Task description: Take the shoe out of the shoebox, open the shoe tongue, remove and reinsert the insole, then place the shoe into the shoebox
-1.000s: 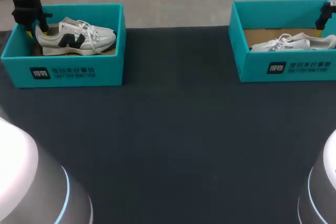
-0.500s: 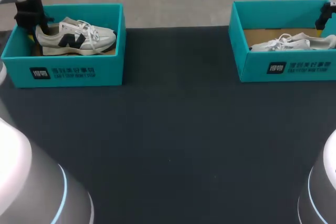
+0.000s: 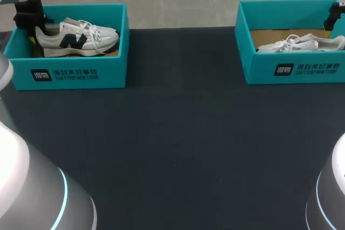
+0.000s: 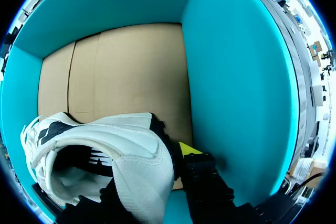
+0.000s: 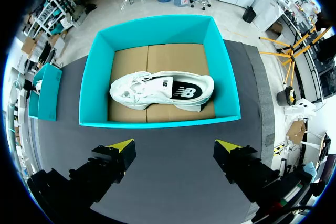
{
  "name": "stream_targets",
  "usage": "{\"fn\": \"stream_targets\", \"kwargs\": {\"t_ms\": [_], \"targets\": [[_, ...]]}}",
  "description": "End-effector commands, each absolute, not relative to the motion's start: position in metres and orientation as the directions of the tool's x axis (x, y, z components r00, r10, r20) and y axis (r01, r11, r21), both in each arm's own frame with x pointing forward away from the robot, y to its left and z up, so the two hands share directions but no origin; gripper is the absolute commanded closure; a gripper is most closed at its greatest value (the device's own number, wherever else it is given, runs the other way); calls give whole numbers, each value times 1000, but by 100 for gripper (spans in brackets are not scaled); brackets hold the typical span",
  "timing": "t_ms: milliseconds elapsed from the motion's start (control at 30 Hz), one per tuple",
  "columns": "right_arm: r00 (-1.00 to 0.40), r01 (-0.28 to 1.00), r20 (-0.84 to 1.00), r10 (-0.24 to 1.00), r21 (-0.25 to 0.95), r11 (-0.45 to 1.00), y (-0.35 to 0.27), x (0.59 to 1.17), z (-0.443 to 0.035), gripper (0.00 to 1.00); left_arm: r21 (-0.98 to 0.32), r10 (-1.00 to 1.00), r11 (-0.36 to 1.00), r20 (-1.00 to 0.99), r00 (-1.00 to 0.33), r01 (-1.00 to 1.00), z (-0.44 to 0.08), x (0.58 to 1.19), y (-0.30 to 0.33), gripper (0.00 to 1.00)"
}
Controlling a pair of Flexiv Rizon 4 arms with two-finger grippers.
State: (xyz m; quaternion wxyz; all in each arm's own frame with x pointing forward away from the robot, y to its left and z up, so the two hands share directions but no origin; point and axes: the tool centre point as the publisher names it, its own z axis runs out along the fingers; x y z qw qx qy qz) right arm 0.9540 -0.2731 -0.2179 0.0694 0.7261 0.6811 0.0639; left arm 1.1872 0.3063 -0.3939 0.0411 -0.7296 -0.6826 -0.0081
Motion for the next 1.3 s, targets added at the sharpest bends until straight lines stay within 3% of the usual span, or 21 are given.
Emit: {"fn": "stream_targets", "kwargs": {"t_ms": [33, 267, 533, 633, 1300], "targets": [[65, 980, -3, 998, 190, -64, -273, 953, -218, 0, -93, 995, -71, 68, 77, 993, -388, 1193, 307, 77], [65, 980, -3, 998, 190, -64, -273, 953, -218, 0, -108, 992, -72, 99, 83, 991, -373, 1190, 307, 87], [65, 980, -3, 998, 190, -64, -273, 953, -218, 0, -80, 993, -61, 95, 69, 995, -342, 1188, 306, 87], [65, 980, -3, 998, 190, -64, -273, 953, -218, 0, -68, 995, -51, 84, 57, 996, -328, 1189, 306, 100], [65, 980, -3, 998, 190, -64, -273, 953, -218, 0, 9, 994, -22, 108, 21, 1000, -240, 1185, 300, 100]]}}
